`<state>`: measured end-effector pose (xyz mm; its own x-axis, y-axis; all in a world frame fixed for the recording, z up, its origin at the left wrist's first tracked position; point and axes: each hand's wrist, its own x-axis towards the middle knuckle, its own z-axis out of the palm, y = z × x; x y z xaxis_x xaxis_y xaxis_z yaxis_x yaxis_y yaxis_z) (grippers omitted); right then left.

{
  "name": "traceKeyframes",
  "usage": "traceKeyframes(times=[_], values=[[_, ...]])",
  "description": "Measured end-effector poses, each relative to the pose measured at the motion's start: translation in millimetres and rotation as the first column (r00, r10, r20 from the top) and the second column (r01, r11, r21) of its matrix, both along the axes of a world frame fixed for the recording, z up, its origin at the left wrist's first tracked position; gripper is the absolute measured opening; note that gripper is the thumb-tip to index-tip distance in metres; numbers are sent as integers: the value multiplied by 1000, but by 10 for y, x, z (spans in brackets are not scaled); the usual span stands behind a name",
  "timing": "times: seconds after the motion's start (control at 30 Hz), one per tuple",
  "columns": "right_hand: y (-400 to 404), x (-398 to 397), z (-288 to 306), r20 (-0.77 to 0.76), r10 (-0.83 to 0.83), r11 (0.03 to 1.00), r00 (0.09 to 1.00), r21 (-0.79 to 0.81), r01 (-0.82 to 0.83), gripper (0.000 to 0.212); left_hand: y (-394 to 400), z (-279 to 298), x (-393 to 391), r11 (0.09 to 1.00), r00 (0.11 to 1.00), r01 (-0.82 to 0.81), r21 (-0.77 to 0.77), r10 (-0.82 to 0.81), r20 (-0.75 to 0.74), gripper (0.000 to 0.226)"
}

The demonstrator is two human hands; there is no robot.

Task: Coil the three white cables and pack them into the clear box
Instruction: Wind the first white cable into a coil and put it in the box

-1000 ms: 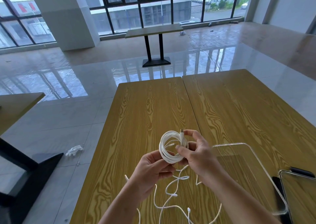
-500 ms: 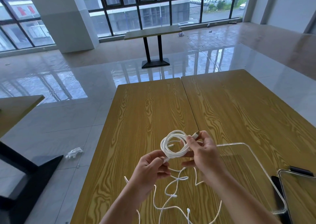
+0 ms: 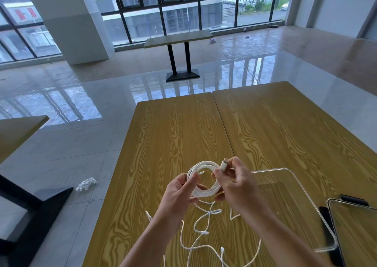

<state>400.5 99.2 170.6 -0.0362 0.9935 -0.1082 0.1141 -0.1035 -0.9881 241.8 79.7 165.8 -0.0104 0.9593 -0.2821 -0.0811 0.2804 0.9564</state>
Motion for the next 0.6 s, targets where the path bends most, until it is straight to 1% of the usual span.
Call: traceKeyframes(times=[0.07, 0.1, 0.17, 0.23, 0.27, 0.4, 0.5, 0.6], values=[[-11, 3, -23, -5, 16, 1000, 1000, 5, -16, 11, 25, -2, 27, 999, 999, -47, -7, 47, 4, 46], [-18, 4, -27, -35, 23, 1000, 999, 0, -23, 11, 28, -5, 34, 998, 998, -57, -17, 57, -7, 41], [-32, 40, -30, -149, 18, 999, 989, -43, -25, 14, 31, -18, 54, 998, 998, -52, -33, 51, -35, 33], [-34, 100, -58, -281, -12, 994, 959, -110, -19, 18, 43, -26, 85, 998, 998, -43, -34, 41, -42, 31], [-40, 141, -88, -328, -40, 990, 944, -141, -7, 20, 57, -33, 111, 999, 998, -31, -36, 30, -47, 29], [-38, 291, -221, -412, -151, 968, 898, -244, 50, 18, 147, -72, 197, 996, 998, 37, -77, -41, -53, 20], [-47, 480, -333, -489, -184, 940, 853, -342, 7, 18, 226, -122, 289, 986, 995, 94, -139, -96, -5, 13], [-77, 715, -474, -532, -209, 917, 821, -398, -24, 27, 335, -200, 428, 967, 987, 154, -205, -158, -4, 12]])
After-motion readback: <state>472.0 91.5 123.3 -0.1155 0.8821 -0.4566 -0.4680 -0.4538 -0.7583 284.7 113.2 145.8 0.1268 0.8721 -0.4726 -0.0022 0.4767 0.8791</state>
